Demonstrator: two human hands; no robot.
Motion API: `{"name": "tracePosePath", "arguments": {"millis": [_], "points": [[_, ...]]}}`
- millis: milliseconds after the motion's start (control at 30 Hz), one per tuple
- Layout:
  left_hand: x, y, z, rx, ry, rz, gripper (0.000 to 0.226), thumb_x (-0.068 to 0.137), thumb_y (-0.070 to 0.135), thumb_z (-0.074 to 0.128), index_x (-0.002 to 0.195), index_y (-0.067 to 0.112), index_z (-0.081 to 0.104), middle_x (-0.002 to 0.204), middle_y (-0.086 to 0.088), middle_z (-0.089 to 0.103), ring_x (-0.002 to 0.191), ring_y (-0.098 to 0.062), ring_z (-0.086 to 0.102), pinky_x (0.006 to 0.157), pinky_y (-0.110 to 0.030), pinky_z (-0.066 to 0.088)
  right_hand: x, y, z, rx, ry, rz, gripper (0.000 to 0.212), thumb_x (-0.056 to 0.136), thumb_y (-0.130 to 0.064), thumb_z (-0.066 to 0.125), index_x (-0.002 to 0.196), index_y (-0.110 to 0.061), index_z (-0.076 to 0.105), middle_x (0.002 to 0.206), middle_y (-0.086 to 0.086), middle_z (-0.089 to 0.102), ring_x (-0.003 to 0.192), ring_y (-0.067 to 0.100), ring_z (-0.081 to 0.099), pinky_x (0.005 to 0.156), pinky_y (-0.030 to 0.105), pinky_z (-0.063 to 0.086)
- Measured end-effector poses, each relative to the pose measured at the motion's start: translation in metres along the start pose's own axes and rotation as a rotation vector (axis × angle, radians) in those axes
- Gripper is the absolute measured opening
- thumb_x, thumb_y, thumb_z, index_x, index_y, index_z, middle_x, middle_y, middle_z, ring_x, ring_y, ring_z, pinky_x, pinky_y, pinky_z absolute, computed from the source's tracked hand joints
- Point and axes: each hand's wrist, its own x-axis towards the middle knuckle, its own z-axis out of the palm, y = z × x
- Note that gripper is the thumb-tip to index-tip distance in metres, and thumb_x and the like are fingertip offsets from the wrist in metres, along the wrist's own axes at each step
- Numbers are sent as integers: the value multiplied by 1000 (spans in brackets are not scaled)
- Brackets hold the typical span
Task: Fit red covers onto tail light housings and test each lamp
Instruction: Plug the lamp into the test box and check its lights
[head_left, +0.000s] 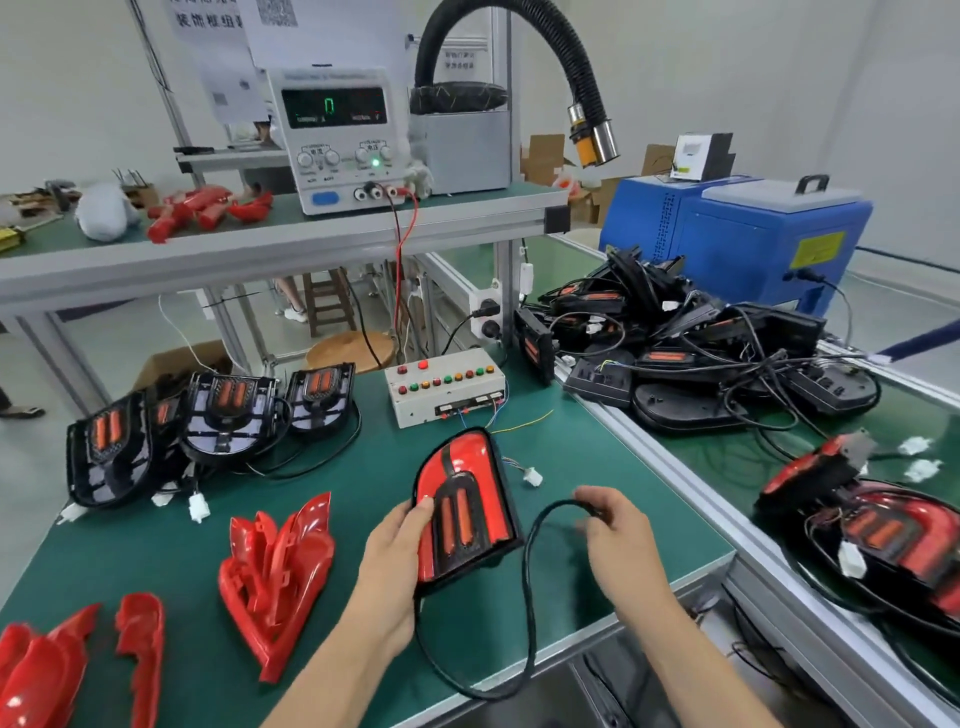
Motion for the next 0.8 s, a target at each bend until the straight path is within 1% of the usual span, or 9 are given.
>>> {"name": "tracePosePath", "arguments": {"millis": [67, 133, 267, 333, 467, 600, 667, 733, 800], "points": [[-5, -5, 11, -9, -36, -9, 25, 103, 24, 57, 110, 5, 71, 99, -14, 78, 76, -18, 73, 61, -26, 57, 0, 4, -4, -115, 33, 26, 31, 95, -1, 54, 116, -21, 63, 112, -10, 67, 104, 9, 63, 89, 20, 42], [-9, -10, 21, 8, -76, -13, 23, 102, 25, 58, 112, 8, 71, 103, -12, 78, 82, -19, 75, 63, -26, 59, -1, 2, -4, -45, 48, 11, 30, 95, 3, 53, 112, -17, 66, 108, -9, 70, 102, 9, 65, 90, 20, 47], [-14, -12, 44, 13, -191, -5, 29, 89, 34, 67, 112, 19, 75, 112, -12, 77, 97, -26, 76, 71, -34, 62, 2, -15, 2, 609, 45, 168, 32, 97, 13, 48, 104, -8, 70, 97, 4, 75, 78, 14, 61, 74, 27, 50], [-15, -12, 54, -19, -236, -13, 30, 81, 37, 69, 108, 26, 77, 112, -11, 77, 98, -29, 76, 69, -37, 63, 8, -23, 2, 950, 33, 311, 26, 97, 13, 49, 108, -3, 67, 101, 15, 70, 77, 22, 57, 75, 35, 48], [-14, -13, 70, -41, -300, 20, 28, 81, 31, 67, 107, 25, 78, 110, -13, 78, 93, -27, 77, 67, -31, 64, 15, -42, -8, 1244, 62, 398, 26, 95, 16, 48, 103, -4, 63, 94, 20, 64, 76, 27, 58, 78, 39, 48], [-4, -11, 82, -20, -237, 74, 16, 91, 21, 67, 104, 24, 76, 95, -5, 80, 78, -18, 78, 58, -26, 61, 8, -54, -23, 1025, 26, 362, 26, 93, 14, 49, 109, 0, 65, 88, 19, 68, 72, 27, 63, 73, 39, 56], [3, -9, 87, -12, -226, 91, 12, 94, 21, 68, 102, 26, 76, 98, -5, 80, 79, -18, 78, 58, -27, 62, 5, -52, -31, 890, 18, 361, 30, 97, 10, 45, 105, -4, 69, 87, 15, 70, 72, 24, 65, 70, 36, 58], [10, -6, 93, -27, -204, 113, 12, 95, 19, 68, 102, 25, 75, 101, -4, 79, 77, -14, 77, 59, -27, 62, 1, -52, -38, 820, -4, 351, 30, 102, -1, 44, 101, -11, 73, 85, 8, 72, 71, 18, 66, 69, 32, 57], [14, -2, 103, -29, -218, 135, 14, 93, 18, 69, 102, 26, 75, 101, -3, 79, 77, -14, 77, 61, -27, 63, -3, -52, -45, 785, -31, 296, 24, 104, -22, 50, 100, -16, 73, 92, 7, 72, 80, 18, 67, 82, 35, 58]]}}
